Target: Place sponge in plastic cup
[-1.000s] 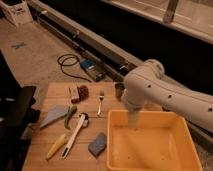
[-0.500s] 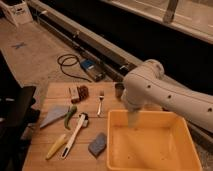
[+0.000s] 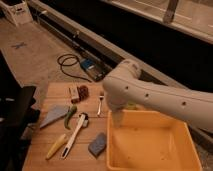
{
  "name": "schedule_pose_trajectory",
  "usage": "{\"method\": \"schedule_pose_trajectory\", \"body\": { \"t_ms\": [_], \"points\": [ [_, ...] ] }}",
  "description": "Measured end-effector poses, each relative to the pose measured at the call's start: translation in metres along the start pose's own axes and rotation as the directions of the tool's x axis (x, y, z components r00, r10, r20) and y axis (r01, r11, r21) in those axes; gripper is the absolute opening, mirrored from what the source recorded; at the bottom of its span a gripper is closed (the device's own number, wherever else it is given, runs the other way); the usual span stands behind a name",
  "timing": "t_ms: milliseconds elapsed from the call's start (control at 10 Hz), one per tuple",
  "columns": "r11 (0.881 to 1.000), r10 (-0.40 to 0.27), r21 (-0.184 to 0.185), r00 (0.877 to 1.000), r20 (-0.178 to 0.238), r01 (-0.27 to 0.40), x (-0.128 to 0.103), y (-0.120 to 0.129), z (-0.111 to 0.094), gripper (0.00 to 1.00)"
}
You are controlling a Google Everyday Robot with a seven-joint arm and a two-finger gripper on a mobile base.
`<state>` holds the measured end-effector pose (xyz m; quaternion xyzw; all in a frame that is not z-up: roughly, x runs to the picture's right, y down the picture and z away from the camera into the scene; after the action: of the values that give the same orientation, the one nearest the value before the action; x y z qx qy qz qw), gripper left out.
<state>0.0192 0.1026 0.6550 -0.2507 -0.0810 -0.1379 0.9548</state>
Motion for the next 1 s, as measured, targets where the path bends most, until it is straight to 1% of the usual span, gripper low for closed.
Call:
{"method": "schedule_pose_trajectory", "body": {
  "t_ms": [100, 200, 400, 500, 600, 1000],
  "points": [
    [0.999, -0.044, -0.007, 0.999, 0.013, 0.044, -0.021, -0.003, 0.006, 0.80],
    [0.997, -0.076, -0.018, 0.997, 0.024, 0.076, -0.035, -0.004, 0.012, 0.80],
    [0.988, -0.146, -0.050, 0.987, 0.064, 0.149, -0.063, 0.001, 0.032, 0.80],
    [0.984, -0.161, -0.067, 0.983, 0.090, 0.167, -0.070, 0.008, 0.042, 0.80],
    [0.981, -0.166, -0.077, 0.980, 0.113, 0.176, -0.076, 0.012, 0.048, 0.80],
    [0.982, -0.166, -0.076, 0.979, 0.115, 0.175, -0.076, 0.012, 0.048, 0.80]
  ]
}}
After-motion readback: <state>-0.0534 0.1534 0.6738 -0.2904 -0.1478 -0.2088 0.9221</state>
